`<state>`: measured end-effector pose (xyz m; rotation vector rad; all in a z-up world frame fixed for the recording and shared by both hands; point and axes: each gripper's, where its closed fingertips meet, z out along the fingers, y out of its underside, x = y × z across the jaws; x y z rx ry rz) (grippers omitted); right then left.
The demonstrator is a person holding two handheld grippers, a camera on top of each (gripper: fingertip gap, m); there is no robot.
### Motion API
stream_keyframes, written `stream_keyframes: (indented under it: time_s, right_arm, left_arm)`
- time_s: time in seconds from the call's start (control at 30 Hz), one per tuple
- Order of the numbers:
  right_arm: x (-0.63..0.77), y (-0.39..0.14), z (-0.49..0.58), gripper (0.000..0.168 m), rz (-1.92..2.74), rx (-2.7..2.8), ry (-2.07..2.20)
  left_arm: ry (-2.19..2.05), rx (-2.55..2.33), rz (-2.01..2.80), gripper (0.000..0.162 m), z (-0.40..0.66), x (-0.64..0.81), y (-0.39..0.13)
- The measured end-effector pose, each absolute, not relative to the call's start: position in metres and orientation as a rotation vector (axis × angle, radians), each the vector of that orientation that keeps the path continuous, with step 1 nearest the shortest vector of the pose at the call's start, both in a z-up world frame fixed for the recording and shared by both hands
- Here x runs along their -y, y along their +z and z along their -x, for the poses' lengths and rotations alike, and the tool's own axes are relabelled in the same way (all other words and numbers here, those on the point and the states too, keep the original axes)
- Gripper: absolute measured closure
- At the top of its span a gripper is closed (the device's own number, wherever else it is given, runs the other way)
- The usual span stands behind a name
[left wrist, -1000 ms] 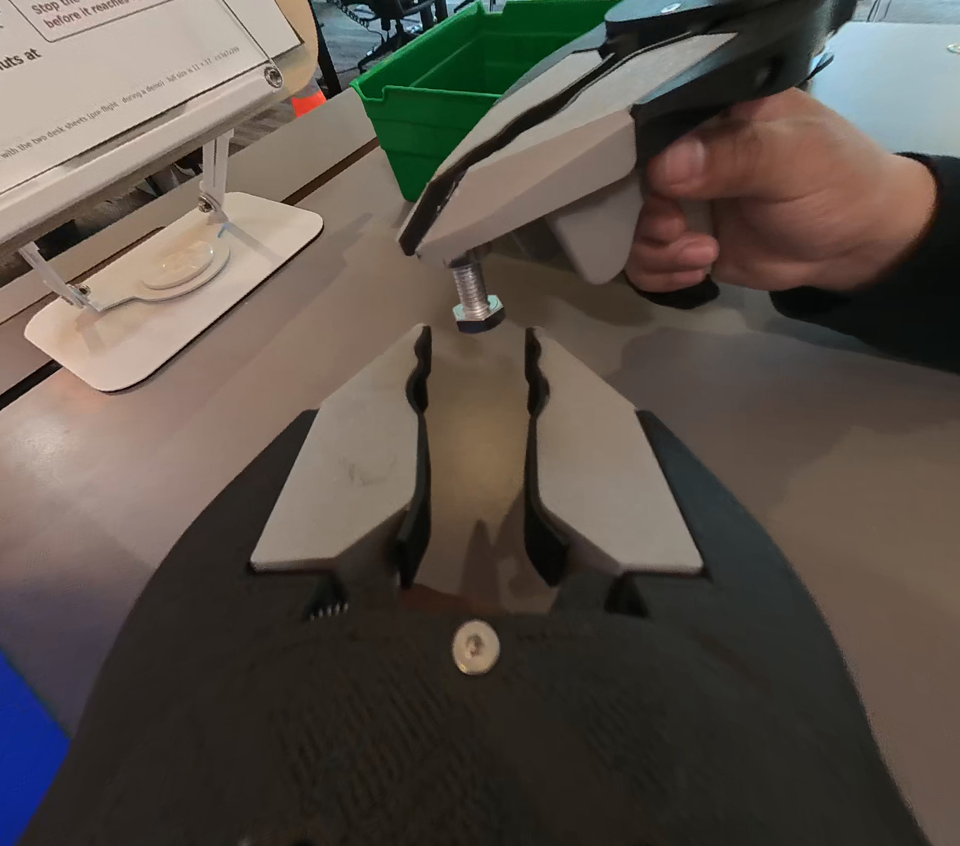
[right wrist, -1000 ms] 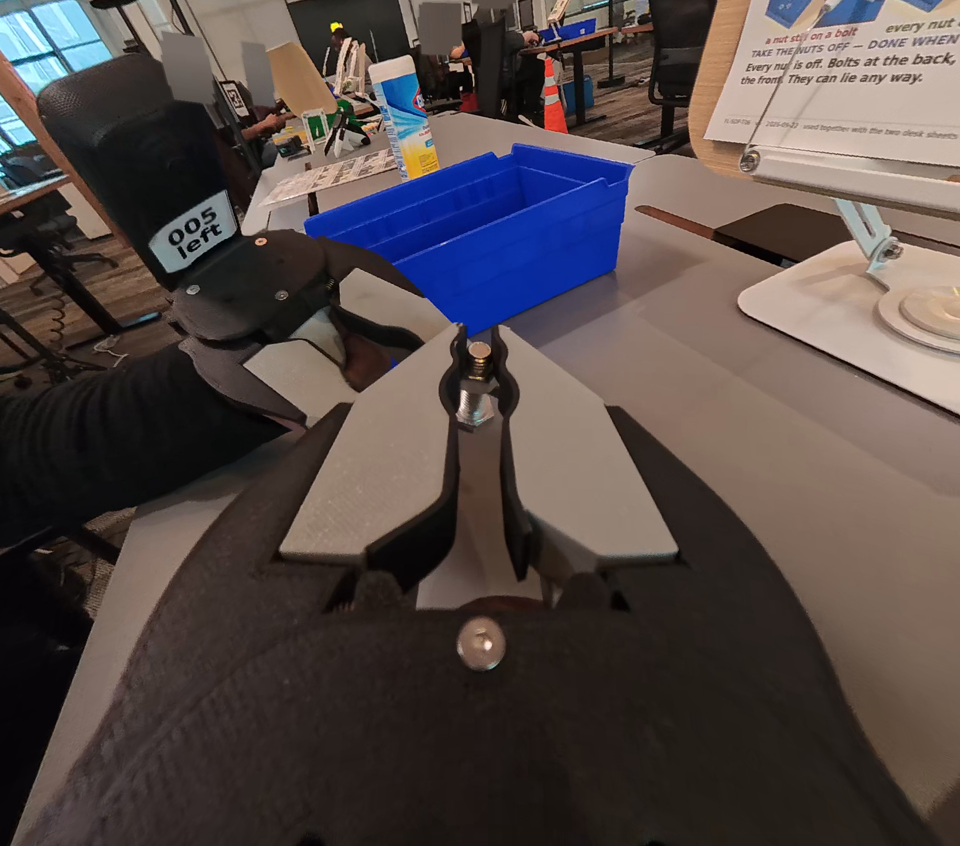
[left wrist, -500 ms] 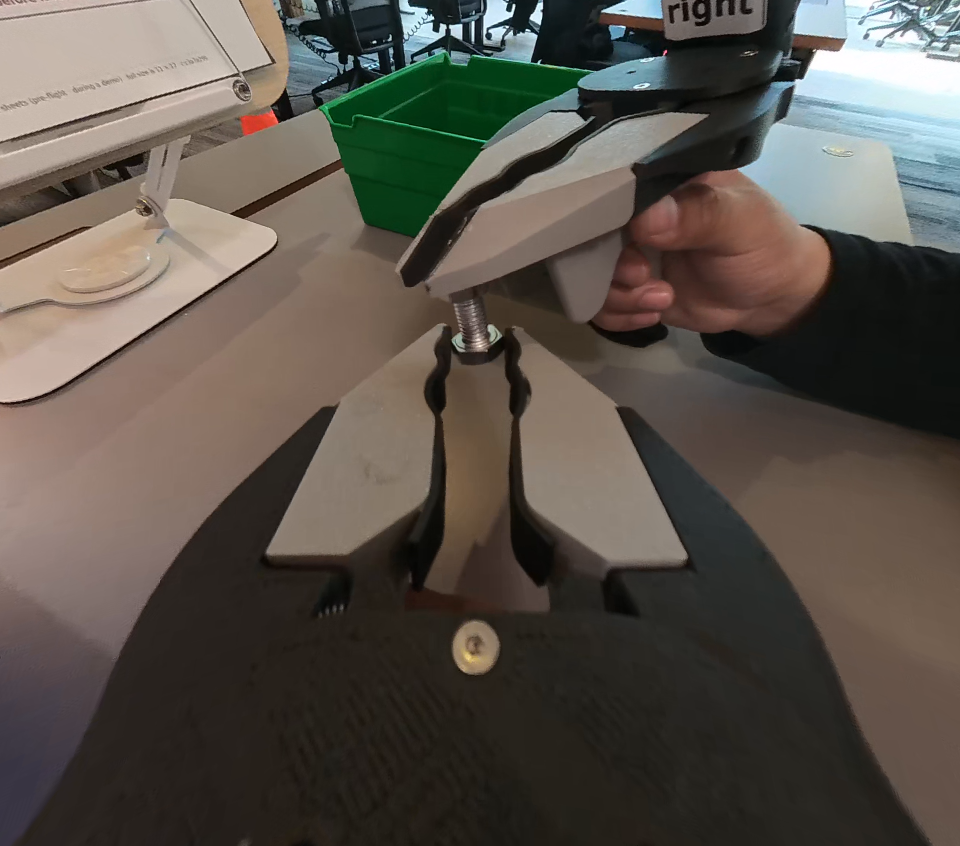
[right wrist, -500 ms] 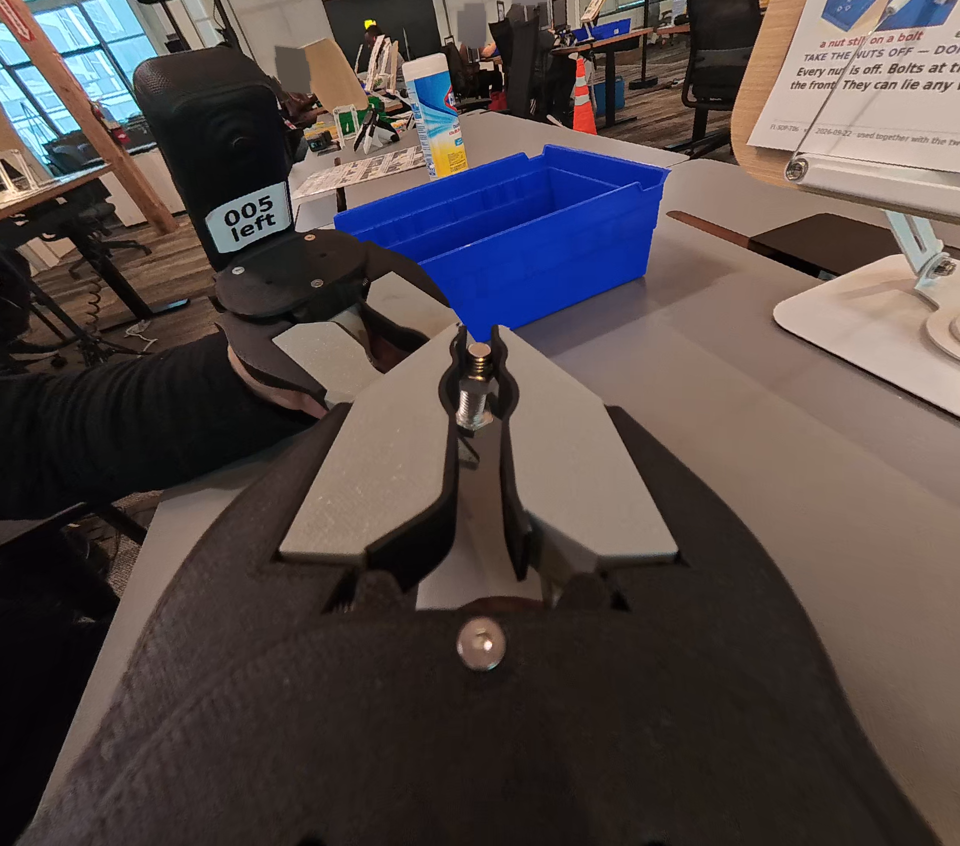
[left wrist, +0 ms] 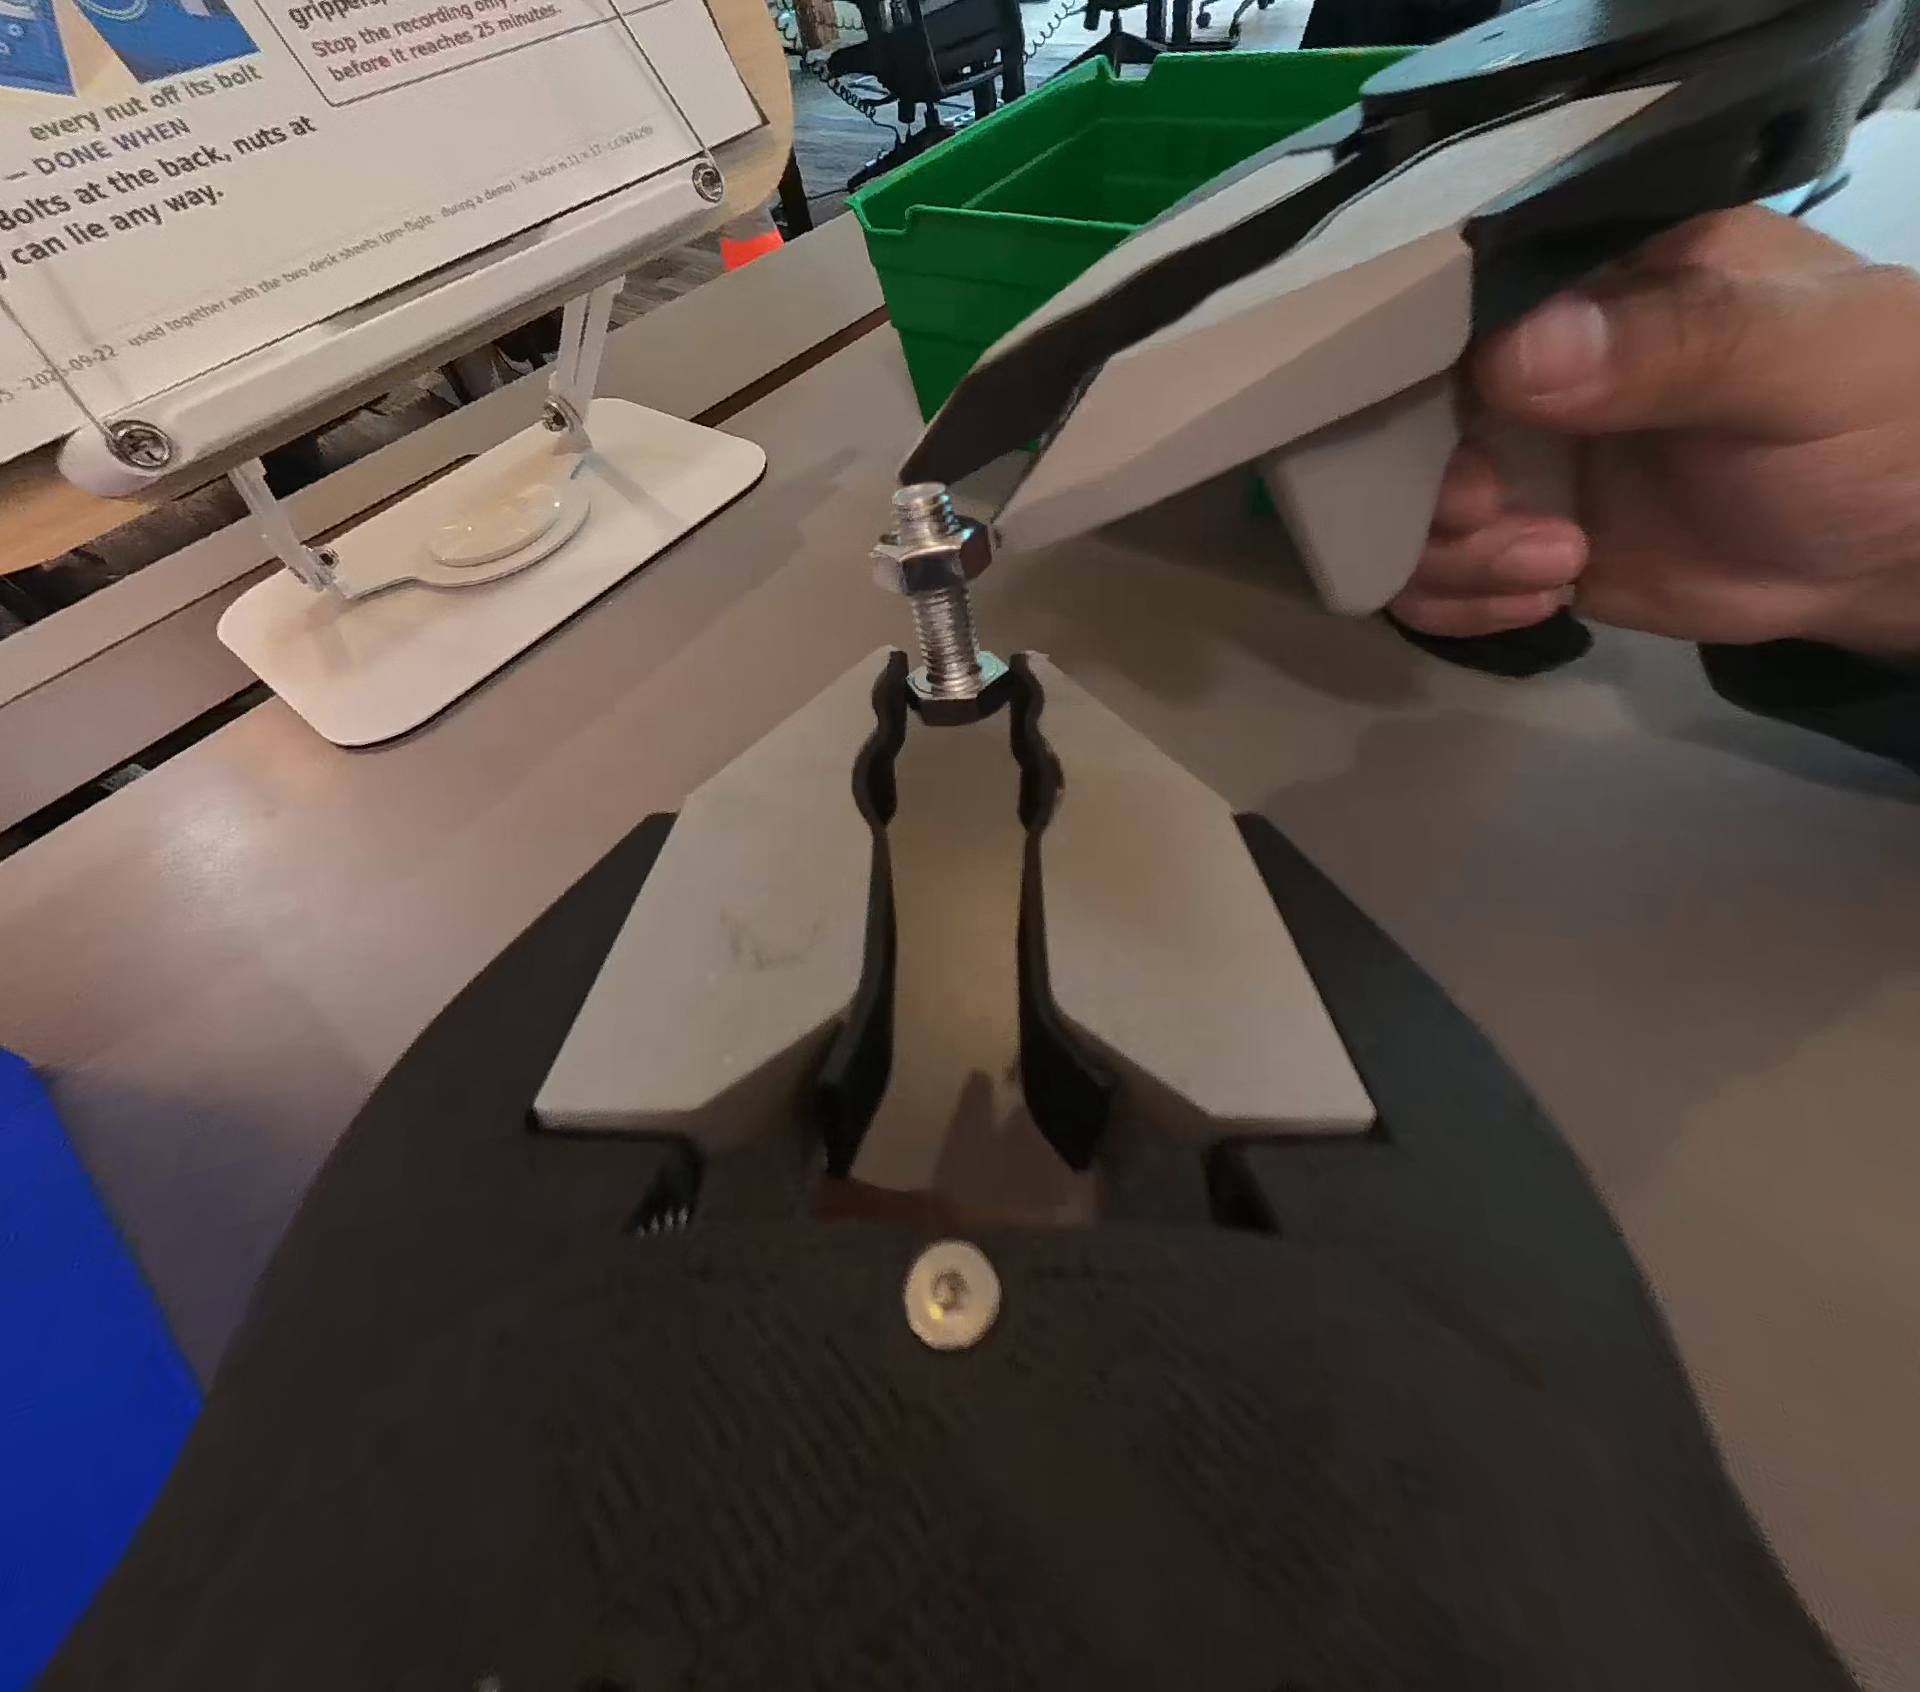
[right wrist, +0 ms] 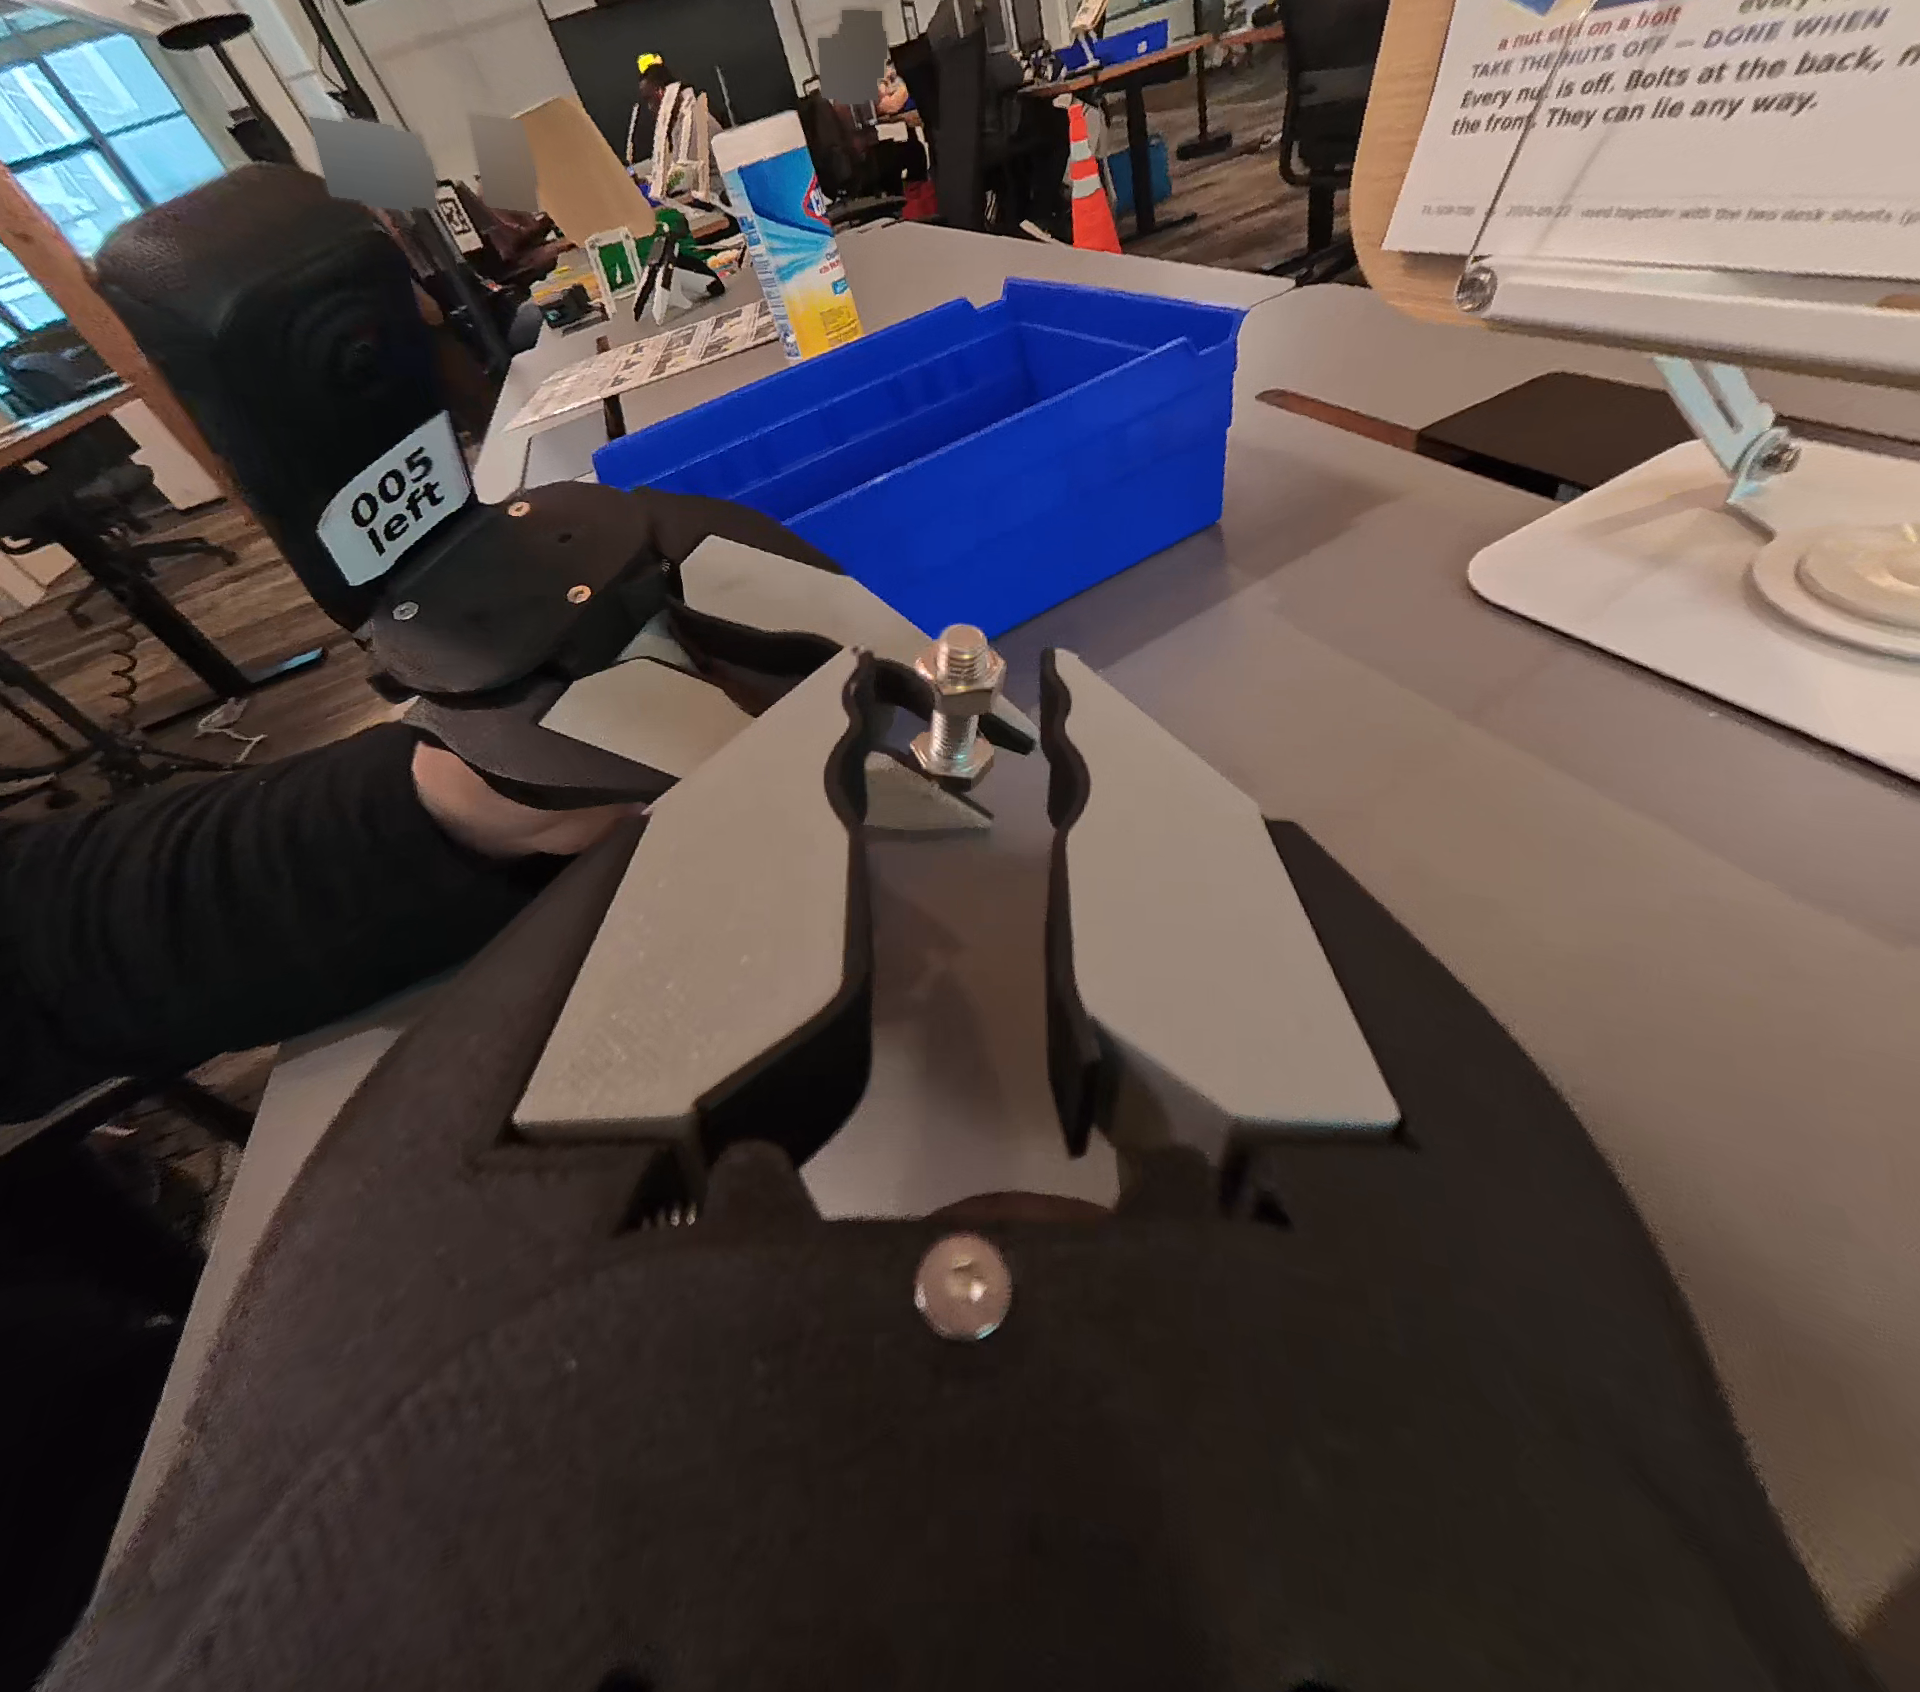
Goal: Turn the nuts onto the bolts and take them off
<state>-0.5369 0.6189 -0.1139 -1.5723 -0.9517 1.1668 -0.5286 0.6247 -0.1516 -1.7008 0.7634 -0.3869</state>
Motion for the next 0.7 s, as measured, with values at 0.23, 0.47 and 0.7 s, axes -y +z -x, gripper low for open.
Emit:
stream_keyframes:
  time_s: [0.23,0.47,0.7]
  right_arm:
    - [-0.613,-0.124,0.545,0.152,1.586,1.018,1.13]
    - [-0.613,-0.124,0.544,0.152,1.599,1.026,1.113]
    - [-0.613,-0.129,0.546,0.152,1.611,1.048,1.073]
  left_arm:
    - [-0.4,-0.832,1.692,0.145,0.517,-0.616,-0.154]
    - [-0.523,-0.807,1.711,0.144,0.518,-0.613,-0.151]
    - [-0.638,-0.763,1.702,0.155,0.521,-0.611,-0.145]
